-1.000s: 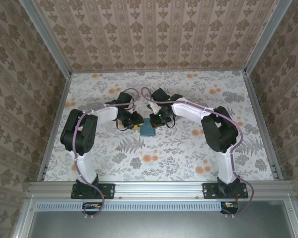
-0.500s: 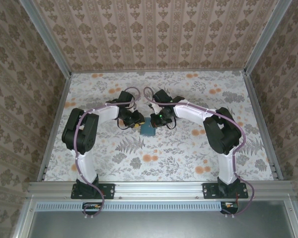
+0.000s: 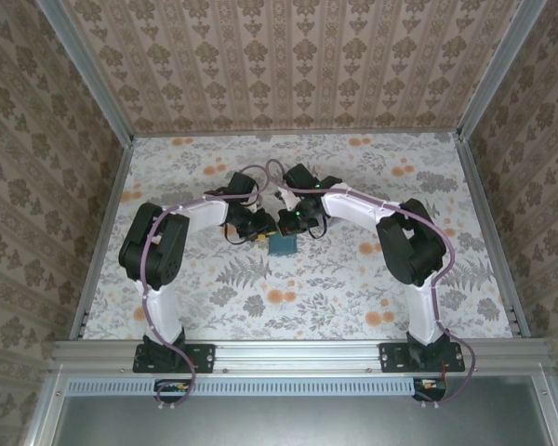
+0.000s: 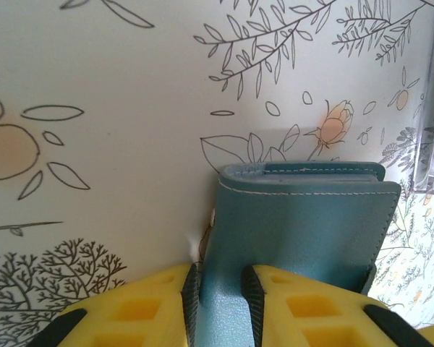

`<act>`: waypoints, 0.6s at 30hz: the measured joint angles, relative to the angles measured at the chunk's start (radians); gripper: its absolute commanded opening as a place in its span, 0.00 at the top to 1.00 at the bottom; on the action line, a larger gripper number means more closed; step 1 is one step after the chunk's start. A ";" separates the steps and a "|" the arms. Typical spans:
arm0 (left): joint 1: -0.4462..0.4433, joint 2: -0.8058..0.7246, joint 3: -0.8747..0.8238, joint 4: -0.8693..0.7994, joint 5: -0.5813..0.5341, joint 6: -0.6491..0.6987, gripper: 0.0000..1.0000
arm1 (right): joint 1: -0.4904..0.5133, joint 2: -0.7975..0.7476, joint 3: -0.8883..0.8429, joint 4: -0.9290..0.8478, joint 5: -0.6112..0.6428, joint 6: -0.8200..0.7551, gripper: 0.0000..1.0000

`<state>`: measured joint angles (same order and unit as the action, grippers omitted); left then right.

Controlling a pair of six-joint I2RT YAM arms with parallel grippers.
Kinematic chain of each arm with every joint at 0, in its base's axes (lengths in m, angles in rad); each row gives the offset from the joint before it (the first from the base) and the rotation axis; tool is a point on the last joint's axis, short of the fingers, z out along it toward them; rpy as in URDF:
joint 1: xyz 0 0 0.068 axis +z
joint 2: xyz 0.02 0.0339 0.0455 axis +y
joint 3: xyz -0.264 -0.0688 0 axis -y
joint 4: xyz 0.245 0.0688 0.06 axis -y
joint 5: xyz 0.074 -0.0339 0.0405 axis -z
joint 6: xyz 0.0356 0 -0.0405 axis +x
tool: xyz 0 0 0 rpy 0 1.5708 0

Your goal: Put the credit cards into the card holder

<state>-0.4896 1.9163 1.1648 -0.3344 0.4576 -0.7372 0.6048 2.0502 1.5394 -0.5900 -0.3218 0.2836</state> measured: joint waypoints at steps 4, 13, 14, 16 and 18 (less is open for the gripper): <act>-0.001 0.000 0.000 0.000 0.000 0.000 0.71 | 0.000 0.013 0.006 -0.027 0.008 -0.005 0.94; 0.000 0.000 0.000 0.000 0.000 0.000 0.71 | -0.004 0.013 0.006 -0.047 0.031 -0.023 0.94; 0.000 0.000 0.000 0.000 0.000 0.000 0.71 | -0.005 0.013 0.006 -0.047 0.031 -0.023 0.94; 0.000 0.000 0.000 0.000 0.000 0.000 0.71 | -0.005 0.013 0.006 -0.047 0.035 -0.023 0.94; 0.000 0.000 0.000 0.000 0.000 0.000 0.71 | -0.005 0.013 0.006 -0.047 0.038 -0.023 0.94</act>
<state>-0.4896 1.9163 1.1648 -0.3344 0.4576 -0.7372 0.5999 2.0636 1.5455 -0.6365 -0.2840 0.2611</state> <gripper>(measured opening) 0.287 0.064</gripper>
